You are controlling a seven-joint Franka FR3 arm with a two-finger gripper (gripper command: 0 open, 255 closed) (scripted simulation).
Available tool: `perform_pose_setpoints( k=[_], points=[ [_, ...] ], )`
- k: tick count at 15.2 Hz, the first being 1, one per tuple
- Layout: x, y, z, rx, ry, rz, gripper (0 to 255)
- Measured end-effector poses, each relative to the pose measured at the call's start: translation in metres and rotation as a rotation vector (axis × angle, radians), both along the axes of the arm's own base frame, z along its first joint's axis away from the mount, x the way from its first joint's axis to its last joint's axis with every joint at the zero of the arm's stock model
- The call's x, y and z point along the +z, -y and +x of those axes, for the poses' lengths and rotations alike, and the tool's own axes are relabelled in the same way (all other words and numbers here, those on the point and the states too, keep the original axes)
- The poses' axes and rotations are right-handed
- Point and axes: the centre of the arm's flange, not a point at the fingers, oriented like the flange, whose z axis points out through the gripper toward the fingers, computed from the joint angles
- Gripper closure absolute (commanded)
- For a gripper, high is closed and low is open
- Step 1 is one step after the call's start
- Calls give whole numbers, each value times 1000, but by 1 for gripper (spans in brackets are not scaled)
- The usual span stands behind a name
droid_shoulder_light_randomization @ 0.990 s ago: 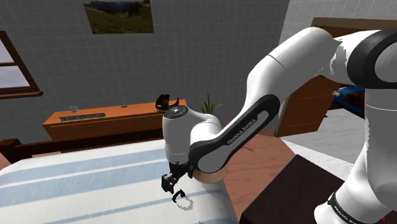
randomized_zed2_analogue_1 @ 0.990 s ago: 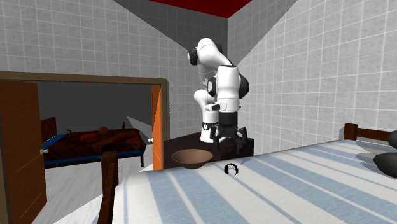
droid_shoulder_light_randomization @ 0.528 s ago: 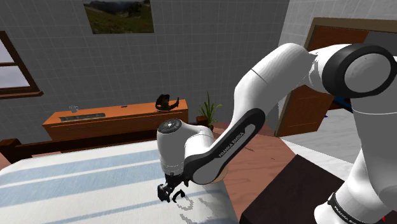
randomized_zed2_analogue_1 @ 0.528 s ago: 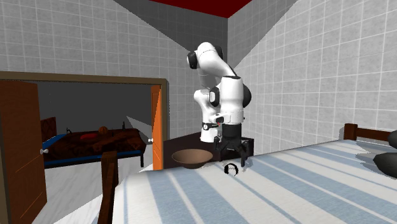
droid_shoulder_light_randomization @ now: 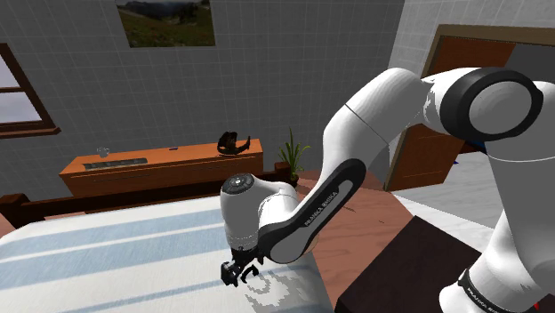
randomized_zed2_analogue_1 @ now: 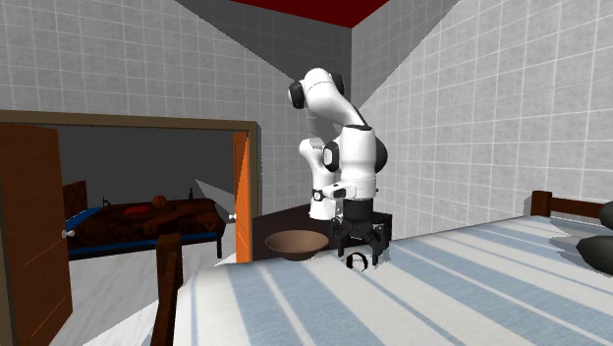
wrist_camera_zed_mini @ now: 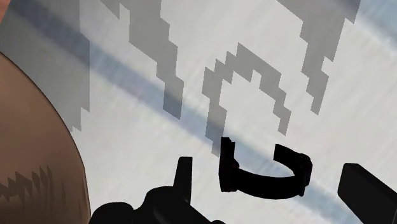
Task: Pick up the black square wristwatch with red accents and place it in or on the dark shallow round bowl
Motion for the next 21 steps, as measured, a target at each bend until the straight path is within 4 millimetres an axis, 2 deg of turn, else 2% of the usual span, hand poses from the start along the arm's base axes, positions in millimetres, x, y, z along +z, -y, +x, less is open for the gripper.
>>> perform_pose_setpoints(
  k=[1,2,12,21],
  points=[
    [0,0,0,0,0,0,0],
    [0,0,0,0,0,0,255],
    [0,0,0,0,0,0,255],
    [43,0,-1,0,1,0,255]
  ],
)
